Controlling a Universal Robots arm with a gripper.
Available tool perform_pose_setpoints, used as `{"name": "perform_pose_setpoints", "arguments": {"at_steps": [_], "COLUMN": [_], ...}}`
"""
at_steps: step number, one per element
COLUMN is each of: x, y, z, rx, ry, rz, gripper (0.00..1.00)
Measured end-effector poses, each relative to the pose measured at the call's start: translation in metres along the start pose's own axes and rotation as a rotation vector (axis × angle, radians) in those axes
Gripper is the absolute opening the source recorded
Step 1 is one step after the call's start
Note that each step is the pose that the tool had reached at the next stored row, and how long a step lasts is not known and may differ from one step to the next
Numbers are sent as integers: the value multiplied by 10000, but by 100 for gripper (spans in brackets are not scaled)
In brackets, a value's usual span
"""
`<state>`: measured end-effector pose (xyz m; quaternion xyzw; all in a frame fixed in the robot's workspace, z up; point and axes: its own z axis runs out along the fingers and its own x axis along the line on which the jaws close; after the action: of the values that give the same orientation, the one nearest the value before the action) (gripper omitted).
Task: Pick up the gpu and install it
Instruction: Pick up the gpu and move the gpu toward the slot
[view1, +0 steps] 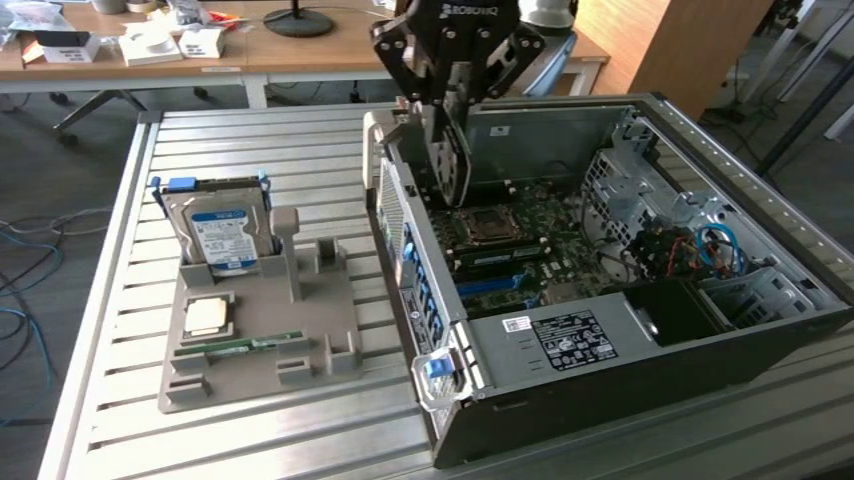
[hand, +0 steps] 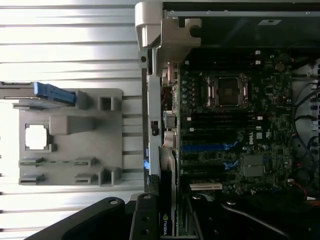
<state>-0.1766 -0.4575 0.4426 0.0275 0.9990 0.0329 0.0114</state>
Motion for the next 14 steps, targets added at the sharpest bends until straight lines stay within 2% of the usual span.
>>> {"name": "perform_pose_setpoints", "arguments": {"at_steps": [14], "x": [-634], "y": [35], "z": [15], "rx": [-3], "ry": [12], "rz": [4], "gripper": [26]}}
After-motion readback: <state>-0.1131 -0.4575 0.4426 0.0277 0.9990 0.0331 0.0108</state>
